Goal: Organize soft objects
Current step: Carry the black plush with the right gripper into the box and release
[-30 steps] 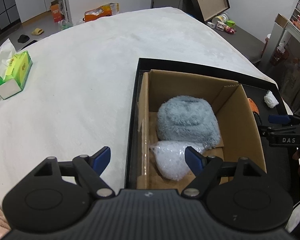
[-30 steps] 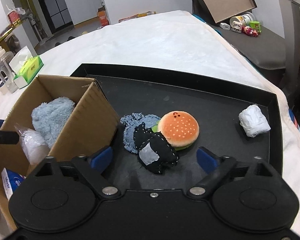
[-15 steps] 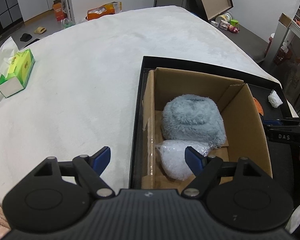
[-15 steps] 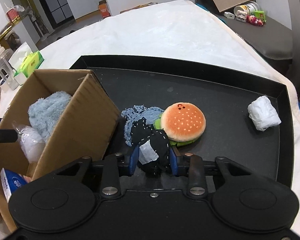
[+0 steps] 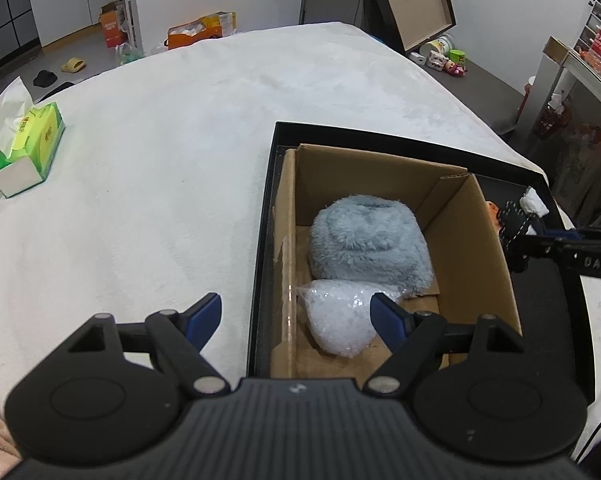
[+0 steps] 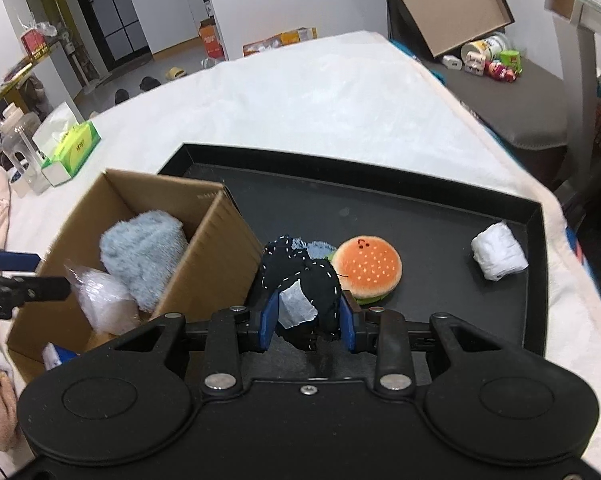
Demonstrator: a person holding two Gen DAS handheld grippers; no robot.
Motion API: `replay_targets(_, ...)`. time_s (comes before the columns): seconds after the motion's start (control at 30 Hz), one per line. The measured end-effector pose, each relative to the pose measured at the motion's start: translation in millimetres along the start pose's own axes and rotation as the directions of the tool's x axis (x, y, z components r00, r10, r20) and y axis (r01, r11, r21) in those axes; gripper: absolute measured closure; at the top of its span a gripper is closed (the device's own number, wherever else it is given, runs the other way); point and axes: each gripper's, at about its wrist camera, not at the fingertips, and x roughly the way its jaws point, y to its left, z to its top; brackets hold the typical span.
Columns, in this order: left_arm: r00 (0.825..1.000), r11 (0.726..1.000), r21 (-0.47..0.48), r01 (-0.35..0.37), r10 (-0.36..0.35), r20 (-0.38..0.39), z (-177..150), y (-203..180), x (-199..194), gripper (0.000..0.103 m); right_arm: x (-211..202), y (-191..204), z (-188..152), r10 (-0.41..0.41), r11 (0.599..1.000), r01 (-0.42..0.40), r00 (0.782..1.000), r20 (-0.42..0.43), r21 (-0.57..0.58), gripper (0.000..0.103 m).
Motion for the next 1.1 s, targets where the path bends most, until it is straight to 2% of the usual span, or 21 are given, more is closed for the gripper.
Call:
replay_targets(0.37,0.999,0.999,-0.002,0.045,-0.045,0.031,-6.8,6.1,-11.8,0.025,-33.0,30.0,13.4,0.022,0.999,-0.02,0.999,0.044,-0.026,0.07)
replay_targets(0.73,0.995,0.996,-0.011,0.089,-0.089,0.036,-14.4,15.9,-14.8,0.032,-38.7,62.0,15.4,0.036,0.997,-0.033,0.998,0.043,-0.066,0.07)
replay_targets(0.93,0.993,0.992,-0.023,0.121,-0.12,0.018,-21.9,23.2,-13.8,0.044,-36.9,83.0,13.8,0.056,0.995,-0.053,0.998,0.034,-0.087,0.07)
replay_targets(1.1,0.991,0.99,-0.034,0.137,-0.137,0.005,-27.5,28.4,-11.9,0.059,-35.4,100.2,11.4,0.073,0.992,-0.07,0.997,0.024,-0.105,0.07)
